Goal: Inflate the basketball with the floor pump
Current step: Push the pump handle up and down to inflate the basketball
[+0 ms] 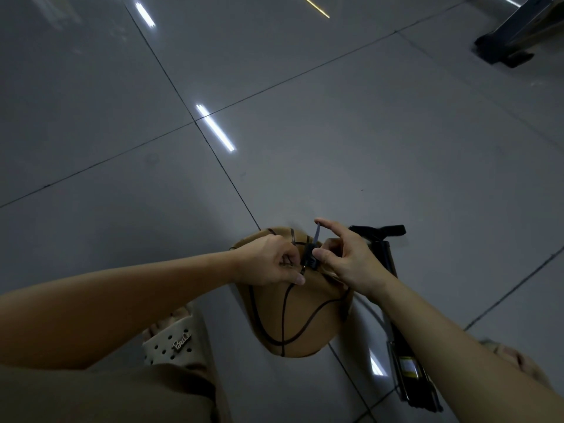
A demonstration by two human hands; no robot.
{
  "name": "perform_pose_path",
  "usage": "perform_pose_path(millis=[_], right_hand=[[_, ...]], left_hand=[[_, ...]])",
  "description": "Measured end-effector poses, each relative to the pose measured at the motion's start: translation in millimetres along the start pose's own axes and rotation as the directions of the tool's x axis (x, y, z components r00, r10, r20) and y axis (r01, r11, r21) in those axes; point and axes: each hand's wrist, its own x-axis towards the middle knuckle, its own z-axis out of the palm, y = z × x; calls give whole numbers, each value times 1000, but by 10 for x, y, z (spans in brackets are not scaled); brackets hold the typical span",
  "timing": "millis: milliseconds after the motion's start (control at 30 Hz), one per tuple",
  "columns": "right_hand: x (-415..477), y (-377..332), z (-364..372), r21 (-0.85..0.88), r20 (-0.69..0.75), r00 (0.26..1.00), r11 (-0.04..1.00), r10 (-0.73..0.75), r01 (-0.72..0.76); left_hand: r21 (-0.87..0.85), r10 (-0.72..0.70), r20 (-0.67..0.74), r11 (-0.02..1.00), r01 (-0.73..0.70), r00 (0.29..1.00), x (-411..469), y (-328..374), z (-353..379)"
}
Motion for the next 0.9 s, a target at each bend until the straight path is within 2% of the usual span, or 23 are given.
perform_pose_path(millis=[900], right_hand=[[-32,21,-10,-34,-15,999,999,32,-33]], left_hand=[[-52,42,-76,998,-46,996,-70,107,56]])
